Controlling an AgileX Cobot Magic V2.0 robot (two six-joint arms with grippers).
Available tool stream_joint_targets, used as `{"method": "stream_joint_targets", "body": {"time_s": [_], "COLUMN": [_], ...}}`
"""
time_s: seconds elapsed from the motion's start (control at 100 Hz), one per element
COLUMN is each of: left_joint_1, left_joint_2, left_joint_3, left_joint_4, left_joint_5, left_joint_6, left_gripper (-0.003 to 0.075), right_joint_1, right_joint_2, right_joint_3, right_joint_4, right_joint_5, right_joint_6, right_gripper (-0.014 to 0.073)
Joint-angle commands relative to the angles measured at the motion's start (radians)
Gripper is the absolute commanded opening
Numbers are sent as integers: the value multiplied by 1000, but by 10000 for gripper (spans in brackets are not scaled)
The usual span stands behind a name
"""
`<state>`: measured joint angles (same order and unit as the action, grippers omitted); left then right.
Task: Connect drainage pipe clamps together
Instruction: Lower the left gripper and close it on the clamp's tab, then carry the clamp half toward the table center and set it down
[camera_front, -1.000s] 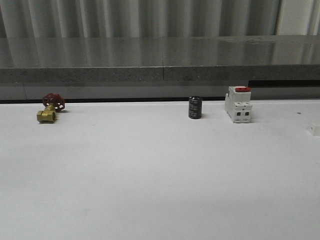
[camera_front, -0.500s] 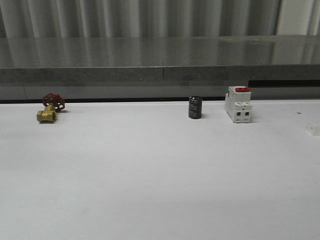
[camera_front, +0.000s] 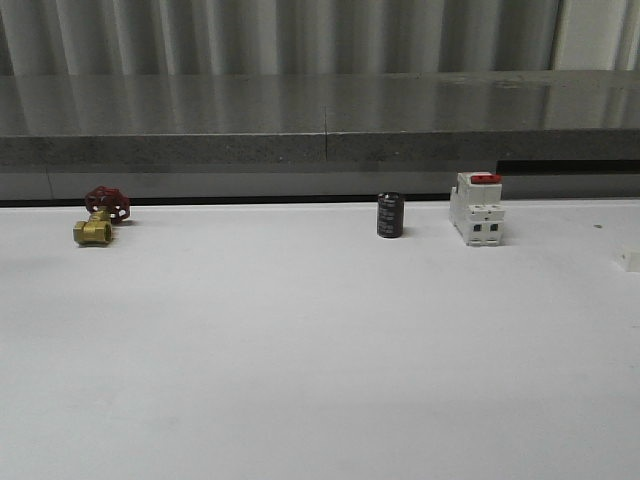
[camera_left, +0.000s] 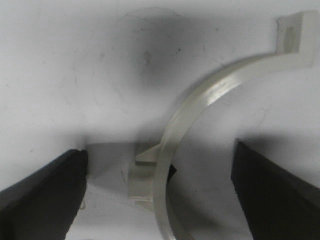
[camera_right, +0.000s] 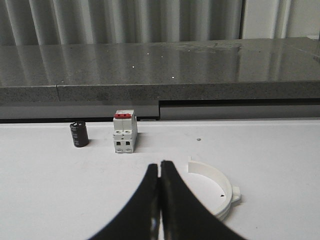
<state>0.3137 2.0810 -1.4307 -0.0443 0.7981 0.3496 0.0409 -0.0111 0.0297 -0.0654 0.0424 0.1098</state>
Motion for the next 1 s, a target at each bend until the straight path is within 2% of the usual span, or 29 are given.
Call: {"method": "stream_joint_targets", "body": {"time_s": [0.0,0.17,0.24,0.46,0.63,0.74,0.99], "left_joint_1": [2,2,2,2,2,2,-25], "left_joint_2": [-36,-31,-31,-33,-49,-77,-186], "left_joint_3": [-24,-24,-24,-24,-24,-24,-24], "left_joint_4": [-6,-6,-6,-17,-45,-67,-178], "left_joint_5": [-21,-21,-19,25,50,66,135], "left_joint_6": [4,4,4,4,4,4,-3], "left_gripper": [587,583,556,300,176,145,132], "right_joint_1": [-8,-8,-8,-8,-8,-8,-8], "right_joint_2": [4,4,4,4,4,4,4], "right_joint_3": [-21,-21,-21,-21,-21,-21,-21], "right_joint_4": [-1,-1,-1,-1,-1,-1,-1], "right_joint_5": [-83,-83,-83,-83,-83,-83,-83], "right_joint_6": [-6,-6,-6,-6,-6,-6,-6], "right_gripper": [-67,-67,-67,-67,-67,-67,-67]}}
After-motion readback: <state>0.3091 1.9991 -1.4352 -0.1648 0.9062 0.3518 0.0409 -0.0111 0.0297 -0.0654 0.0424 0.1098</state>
